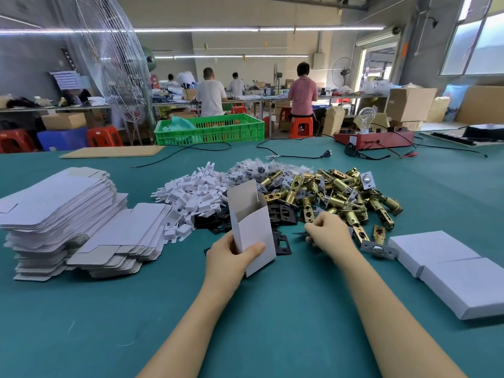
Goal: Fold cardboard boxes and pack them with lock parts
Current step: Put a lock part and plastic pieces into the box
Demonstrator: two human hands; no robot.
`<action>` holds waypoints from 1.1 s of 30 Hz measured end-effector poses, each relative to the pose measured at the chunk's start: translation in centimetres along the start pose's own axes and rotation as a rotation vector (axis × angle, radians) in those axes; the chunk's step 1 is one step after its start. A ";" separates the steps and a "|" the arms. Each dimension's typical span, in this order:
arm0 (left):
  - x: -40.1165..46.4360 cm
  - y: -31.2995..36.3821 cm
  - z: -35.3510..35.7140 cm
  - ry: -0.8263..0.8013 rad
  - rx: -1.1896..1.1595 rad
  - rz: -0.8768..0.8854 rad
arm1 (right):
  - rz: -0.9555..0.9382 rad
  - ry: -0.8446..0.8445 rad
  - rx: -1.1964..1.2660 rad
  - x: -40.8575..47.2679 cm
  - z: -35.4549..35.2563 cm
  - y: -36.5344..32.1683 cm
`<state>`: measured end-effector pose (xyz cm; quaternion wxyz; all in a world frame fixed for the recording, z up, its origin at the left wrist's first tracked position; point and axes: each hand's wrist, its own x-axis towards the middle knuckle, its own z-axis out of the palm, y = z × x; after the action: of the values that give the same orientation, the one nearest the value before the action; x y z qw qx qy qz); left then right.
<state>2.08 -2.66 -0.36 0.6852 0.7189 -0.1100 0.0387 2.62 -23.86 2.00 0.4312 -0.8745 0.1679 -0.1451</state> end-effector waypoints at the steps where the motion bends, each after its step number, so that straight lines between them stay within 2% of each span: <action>1: 0.0 0.0 0.0 -0.008 -0.002 -0.003 | 0.037 0.013 0.073 0.1 -0.4 0.2; 3: -0.1 0.0 0.0 -0.024 0.000 -0.005 | 0.090 0.005 0.242 0.3 -1.3 0.5; 6: -0.1 0.1 0.0 -0.061 -0.004 -0.002 | 0.201 -0.139 0.599 0.6 -3.1 0.3; 8: -0.2 0.1 0.1 -0.100 -0.007 -0.004 | 0.281 -0.237 0.704 0.6 -4.4 0.1; 10: -0.2 0.2 0.2 -0.135 -0.010 -0.010 | 0.306 -0.249 0.727 0.5 -5.4 0.1; 12: -0.3 0.3 0.2 -0.173 -0.027 -0.017 | 0.253 -0.193 0.620 0.2 -6.2 -0.2; 17: -0.7 0.5 0.6 -0.308 -0.040 -0.018 | -0.057 -0.121 0.213 -0.9 -8.9 -3.0; 27: -0.8 0.8 0.7 -0.402 -0.086 -0.023 | -0.520 -0.229 0.157 -6.0 -11.4 -10.8; 30: -0.8 1.0 0.6 -0.422 -0.079 -0.029 | -0.643 -0.268 0.046 -6.7 -9.9 -12.1; 33: -0.8 1.2 0.6 -0.436 -0.074 -0.030 | -0.702 -0.284 -0.164 -6.6 -8.0 -12.5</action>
<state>0.97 -3.26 0.58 0.6716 0.6862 -0.2463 -0.1317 -4.45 -19.59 16.01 0.3028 -0.9218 -0.1922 -0.1474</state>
